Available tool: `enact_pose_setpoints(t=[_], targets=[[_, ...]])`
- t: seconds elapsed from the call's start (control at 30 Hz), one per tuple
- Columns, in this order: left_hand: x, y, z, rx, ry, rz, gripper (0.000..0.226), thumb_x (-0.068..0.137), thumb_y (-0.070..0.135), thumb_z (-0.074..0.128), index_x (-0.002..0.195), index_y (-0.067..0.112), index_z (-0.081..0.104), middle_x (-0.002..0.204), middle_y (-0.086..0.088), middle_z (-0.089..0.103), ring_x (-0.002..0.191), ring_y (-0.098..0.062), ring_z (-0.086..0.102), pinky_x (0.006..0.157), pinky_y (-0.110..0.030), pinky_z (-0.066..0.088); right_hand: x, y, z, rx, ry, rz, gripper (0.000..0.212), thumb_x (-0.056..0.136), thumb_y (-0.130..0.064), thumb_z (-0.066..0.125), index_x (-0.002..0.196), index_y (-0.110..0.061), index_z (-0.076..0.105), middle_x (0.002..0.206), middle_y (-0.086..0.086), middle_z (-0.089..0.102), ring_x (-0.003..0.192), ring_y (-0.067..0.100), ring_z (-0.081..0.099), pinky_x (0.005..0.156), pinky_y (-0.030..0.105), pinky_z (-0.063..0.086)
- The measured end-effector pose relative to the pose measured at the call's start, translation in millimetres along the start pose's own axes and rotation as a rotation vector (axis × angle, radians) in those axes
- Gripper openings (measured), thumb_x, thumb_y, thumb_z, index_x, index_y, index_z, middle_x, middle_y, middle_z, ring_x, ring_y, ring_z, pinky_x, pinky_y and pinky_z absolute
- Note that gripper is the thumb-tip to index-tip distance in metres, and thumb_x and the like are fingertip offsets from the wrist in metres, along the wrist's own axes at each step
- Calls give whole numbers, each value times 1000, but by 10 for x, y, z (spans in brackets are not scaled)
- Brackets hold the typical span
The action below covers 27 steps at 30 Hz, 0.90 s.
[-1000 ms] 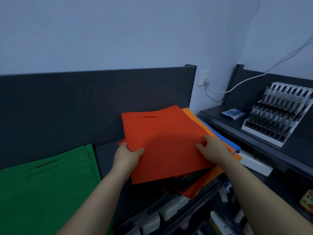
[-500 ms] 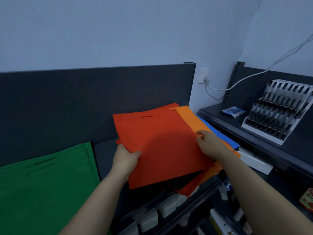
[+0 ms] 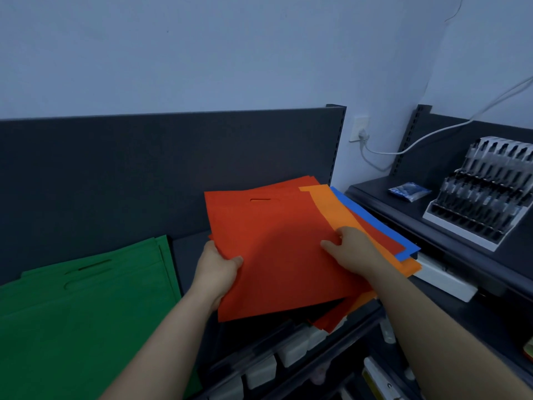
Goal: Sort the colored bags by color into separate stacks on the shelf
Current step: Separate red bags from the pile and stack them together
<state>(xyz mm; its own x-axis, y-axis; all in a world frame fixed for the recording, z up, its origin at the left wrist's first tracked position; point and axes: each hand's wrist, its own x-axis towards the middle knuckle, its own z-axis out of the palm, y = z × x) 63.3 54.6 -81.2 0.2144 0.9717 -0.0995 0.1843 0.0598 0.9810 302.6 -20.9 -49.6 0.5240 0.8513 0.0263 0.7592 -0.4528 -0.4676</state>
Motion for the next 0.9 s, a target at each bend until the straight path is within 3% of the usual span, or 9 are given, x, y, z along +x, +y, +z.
enact_pose_setpoints(t=[0.27,0.37,0.53,0.73,0.9], targets=[[-110,-28,-442,25,100,40,35,88,11,63,118,20,47,111,0,60,100,-20,60,90,-36,49,-159,-378,176,61,83,-100,53,90,-36,60,135,-10,47,129,9,58,121,27,53,101,44,42],[-208,-64,-701,19,154,46,33,85,9,64,111,23,49,110,0,63,100,-21,61,94,-39,49,-266,-599,304,82,97,-133,45,90,-36,60,128,-14,53,122,7,62,116,27,56,99,44,44],[-448,-155,-1248,18,229,49,37,83,8,65,117,16,53,111,-2,65,100,-22,62,96,-41,49,-563,-1065,534,101,150,-197,40,89,-34,61,122,-13,56,114,9,65,109,29,59,93,40,46],[-875,-303,-2065,-6,290,42,34,85,7,64,114,18,51,113,-1,63,101,-20,61,94,-35,48,-1094,-1721,863,132,133,-252,50,91,-35,58,133,-10,50,125,10,61,117,29,55,100,45,43],[-1309,-430,-2893,33,353,39,36,87,7,62,120,15,52,110,1,63,100,-18,61,87,-30,47,-1599,-2381,1162,173,107,-327,33,88,-30,60,115,-12,60,108,9,67,103,30,60,92,42,46]])
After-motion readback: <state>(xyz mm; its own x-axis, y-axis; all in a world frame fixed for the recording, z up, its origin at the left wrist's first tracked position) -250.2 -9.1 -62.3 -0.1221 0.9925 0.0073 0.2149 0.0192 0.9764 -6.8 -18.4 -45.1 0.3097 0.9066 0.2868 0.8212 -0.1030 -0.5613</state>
